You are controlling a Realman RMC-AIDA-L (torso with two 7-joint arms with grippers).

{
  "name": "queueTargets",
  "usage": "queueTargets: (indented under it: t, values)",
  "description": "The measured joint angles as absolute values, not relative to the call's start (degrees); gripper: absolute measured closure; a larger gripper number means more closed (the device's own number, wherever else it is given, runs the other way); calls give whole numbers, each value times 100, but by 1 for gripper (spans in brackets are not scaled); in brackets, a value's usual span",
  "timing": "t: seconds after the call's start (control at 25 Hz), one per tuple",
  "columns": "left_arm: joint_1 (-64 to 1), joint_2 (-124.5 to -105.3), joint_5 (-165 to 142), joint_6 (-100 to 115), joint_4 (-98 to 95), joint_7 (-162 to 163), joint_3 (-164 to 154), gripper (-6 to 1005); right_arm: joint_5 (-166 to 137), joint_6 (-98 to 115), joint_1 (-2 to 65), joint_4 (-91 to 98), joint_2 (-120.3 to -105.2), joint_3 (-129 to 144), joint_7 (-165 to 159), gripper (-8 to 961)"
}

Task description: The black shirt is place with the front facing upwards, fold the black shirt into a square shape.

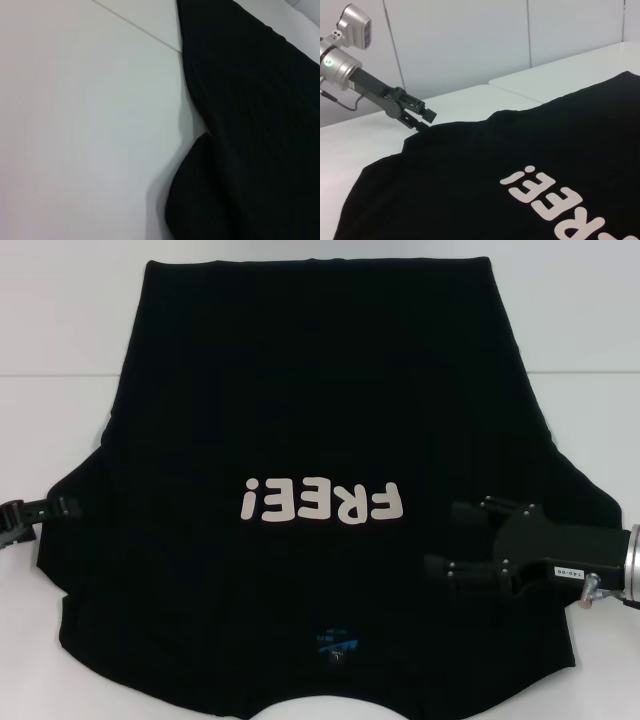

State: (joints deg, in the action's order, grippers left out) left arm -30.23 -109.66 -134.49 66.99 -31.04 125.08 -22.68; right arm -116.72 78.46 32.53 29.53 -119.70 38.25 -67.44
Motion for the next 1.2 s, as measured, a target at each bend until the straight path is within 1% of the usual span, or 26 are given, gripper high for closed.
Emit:
queueTargets:
  t: [0.64, 0.96, 1.2]
  values:
    - [-3076, -10986, -13425, 6994, -3072, 12565, -2267, 154, -11671, 7888, 3252, 2953, -11961, 3855, -6759, 17]
    - [-3061, -10942, -13416, 7061, -3022, 12581, -2231, 166, -11672, 7891, 3245, 2953, -11961, 3859, -6759, 17]
    - [-3077, -10975, -13456, 6982, -3022, 12580, -2267, 175, -11672, 7900, 3243, 2953, -11969, 3859, -6759, 17]
